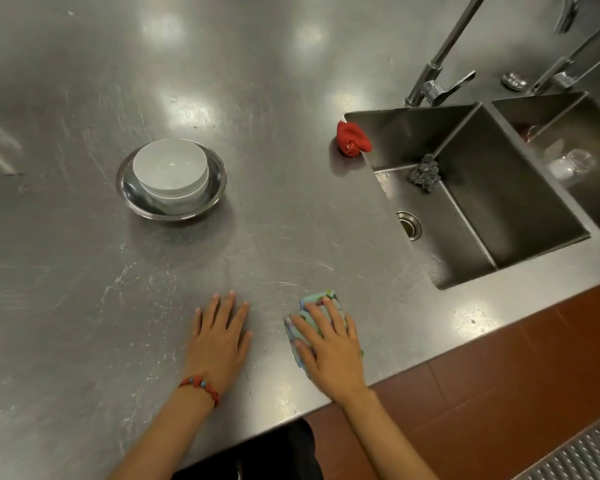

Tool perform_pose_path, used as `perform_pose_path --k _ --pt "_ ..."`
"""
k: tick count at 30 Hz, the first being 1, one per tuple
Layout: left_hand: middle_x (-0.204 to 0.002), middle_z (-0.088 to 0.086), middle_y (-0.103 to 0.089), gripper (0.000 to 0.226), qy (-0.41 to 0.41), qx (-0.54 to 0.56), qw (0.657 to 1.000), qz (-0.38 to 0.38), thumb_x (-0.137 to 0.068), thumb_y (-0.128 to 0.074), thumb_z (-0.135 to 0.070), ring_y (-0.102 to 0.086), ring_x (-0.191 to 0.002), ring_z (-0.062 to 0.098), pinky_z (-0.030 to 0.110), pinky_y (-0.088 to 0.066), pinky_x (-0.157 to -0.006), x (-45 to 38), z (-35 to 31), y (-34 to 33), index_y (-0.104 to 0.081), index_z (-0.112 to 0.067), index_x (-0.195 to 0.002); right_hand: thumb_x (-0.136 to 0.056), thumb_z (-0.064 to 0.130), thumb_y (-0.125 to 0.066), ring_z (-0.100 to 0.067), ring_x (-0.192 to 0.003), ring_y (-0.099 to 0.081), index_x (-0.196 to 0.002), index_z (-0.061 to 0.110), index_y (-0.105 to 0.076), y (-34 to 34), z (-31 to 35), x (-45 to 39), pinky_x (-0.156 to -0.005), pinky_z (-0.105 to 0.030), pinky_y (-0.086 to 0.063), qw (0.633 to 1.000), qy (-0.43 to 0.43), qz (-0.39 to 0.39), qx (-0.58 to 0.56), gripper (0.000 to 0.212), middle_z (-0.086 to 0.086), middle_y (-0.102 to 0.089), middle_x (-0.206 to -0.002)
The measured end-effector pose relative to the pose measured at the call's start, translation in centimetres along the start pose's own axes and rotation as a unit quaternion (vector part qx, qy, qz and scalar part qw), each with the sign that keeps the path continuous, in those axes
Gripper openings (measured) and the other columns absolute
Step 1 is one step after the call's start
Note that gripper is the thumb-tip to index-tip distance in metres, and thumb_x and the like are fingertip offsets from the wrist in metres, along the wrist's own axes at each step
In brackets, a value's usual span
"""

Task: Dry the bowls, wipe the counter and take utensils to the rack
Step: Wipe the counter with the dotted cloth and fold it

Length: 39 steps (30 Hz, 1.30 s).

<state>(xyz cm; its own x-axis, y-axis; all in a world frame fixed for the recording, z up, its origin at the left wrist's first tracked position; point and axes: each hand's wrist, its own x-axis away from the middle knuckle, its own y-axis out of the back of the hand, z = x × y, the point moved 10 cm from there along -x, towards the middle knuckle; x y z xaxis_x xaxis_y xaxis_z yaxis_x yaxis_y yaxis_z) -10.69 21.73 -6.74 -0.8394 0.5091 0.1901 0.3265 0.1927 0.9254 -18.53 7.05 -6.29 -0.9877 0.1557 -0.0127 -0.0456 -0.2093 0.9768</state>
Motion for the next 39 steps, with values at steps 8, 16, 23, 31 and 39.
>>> perform_pose_path --k 8,16,23,31,39 --pt "-0.131 0.021 -0.053 0.058 0.009 0.008 1.000 0.013 -0.082 -0.027 -0.037 -0.047 -0.121 0.044 0.060 -0.034 -0.098 0.2 -0.1 0.2 -0.057 -0.006 -0.122 -0.092 0.034 -0.042 -0.036 -0.129 -0.038 -0.125 0.018 -0.057 4.6 -15.6 -3.9 -0.101 -0.047 -0.037 0.982 -0.183 -0.042 0.007 0.040 -0.011 -0.050 -0.137" --pt "-0.129 0.023 -0.054 0.056 0.014 0.014 1.000 0.016 -0.082 -0.030 -0.034 -0.049 -0.118 0.046 0.062 -0.035 -0.095 0.1 -0.3 0.0 -0.058 -0.004 -0.120 -0.092 0.043 -0.033 -0.031 -0.136 -0.033 -0.126 0.029 -0.057 1.6 -7.2 1.4 -0.104 -0.050 -0.034 0.995 -0.094 -0.017 0.005 0.044 -0.004 -0.050 -0.139" --pt "-0.125 0.023 -0.057 0.055 0.011 -0.001 1.000 0.016 -0.084 -0.031 -0.036 -0.052 -0.115 0.047 0.064 -0.038 -0.091 0.1 -0.5 0.0 -0.061 -0.003 -0.117 -0.093 0.046 -0.030 -0.035 -0.132 -0.037 -0.126 0.023 -0.057 3.9 -14.2 -1.9 -0.103 -0.046 -0.037 0.995 -0.103 -0.020 0.001 0.049 -0.008 -0.051 -0.137" --pt "-0.126 0.021 -0.057 0.062 0.025 -0.005 0.999 0.044 -0.095 -0.015 -0.041 -0.052 -0.116 0.044 0.061 -0.041 -0.092 0.1 -0.1 -0.4 -0.060 -0.005 -0.118 -0.091 0.042 -0.032 -0.032 -0.136 -0.031 -0.126 0.024 -0.056 2.6 -11.6 -0.3 -0.103 -0.054 -0.035 0.987 -0.157 -0.027 0.000 0.046 -0.007 -0.050 -0.138" --pt "-0.123 0.020 -0.060 0.052 0.034 -0.021 0.998 0.040 -0.081 -0.033 -0.033 -0.055 -0.113 0.043 0.061 -0.042 -0.089 -0.1 -0.3 -0.2 -0.062 -0.006 -0.115 -0.091 0.042 -0.034 -0.032 -0.133 -0.037 -0.122 0.026 -0.059 2.2 -7.9 -5.5 -0.104 -0.049 -0.034 0.996 -0.088 -0.021 0.002 0.042 -0.005 -0.054 -0.134"
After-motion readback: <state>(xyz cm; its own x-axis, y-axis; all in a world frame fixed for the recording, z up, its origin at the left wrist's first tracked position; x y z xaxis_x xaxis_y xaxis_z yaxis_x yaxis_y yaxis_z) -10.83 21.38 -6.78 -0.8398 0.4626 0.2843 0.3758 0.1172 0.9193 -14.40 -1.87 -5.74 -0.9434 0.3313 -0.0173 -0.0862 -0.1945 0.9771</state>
